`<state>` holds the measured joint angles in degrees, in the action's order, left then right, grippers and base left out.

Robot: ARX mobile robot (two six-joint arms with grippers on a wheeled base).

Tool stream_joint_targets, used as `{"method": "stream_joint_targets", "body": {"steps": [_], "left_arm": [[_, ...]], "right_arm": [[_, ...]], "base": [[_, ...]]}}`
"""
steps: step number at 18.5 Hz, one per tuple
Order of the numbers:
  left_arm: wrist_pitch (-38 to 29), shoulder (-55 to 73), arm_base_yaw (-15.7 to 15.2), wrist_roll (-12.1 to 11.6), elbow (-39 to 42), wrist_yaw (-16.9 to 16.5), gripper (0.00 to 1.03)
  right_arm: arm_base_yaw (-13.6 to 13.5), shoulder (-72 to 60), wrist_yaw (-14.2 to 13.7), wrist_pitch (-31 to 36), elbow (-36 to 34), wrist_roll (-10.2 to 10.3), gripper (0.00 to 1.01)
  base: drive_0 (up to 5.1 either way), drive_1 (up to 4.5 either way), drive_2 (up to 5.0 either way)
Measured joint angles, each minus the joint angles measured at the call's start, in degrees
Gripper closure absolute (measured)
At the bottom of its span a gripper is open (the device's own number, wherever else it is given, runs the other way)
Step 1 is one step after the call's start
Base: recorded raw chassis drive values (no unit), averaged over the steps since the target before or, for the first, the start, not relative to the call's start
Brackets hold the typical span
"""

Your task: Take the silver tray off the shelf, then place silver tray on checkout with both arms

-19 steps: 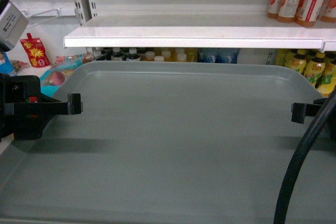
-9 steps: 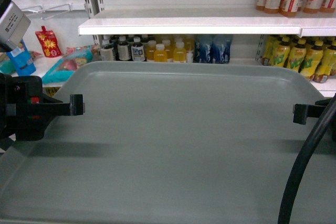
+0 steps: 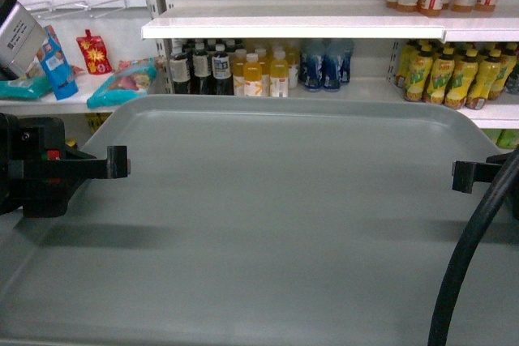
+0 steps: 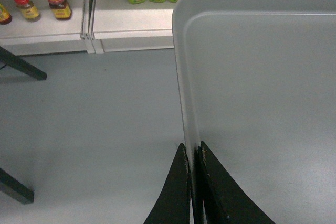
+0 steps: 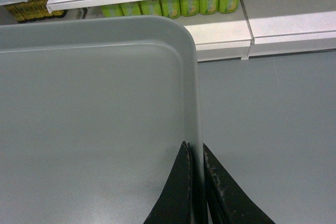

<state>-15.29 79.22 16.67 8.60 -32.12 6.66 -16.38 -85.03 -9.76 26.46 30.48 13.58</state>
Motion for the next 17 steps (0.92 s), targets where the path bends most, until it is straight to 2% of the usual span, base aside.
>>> {"method": "stream_joint_targets", "body": {"steps": [17], "left_arm": [[-0.04, 0.0, 0.0, 0.0, 0.11, 0.07, 1.0]], "right_arm": [[-0.07, 0.0, -0.02, -0.17, -0.02, 0.0, 0.98]], "base": [[0.0, -4.18, 4.2]]}}
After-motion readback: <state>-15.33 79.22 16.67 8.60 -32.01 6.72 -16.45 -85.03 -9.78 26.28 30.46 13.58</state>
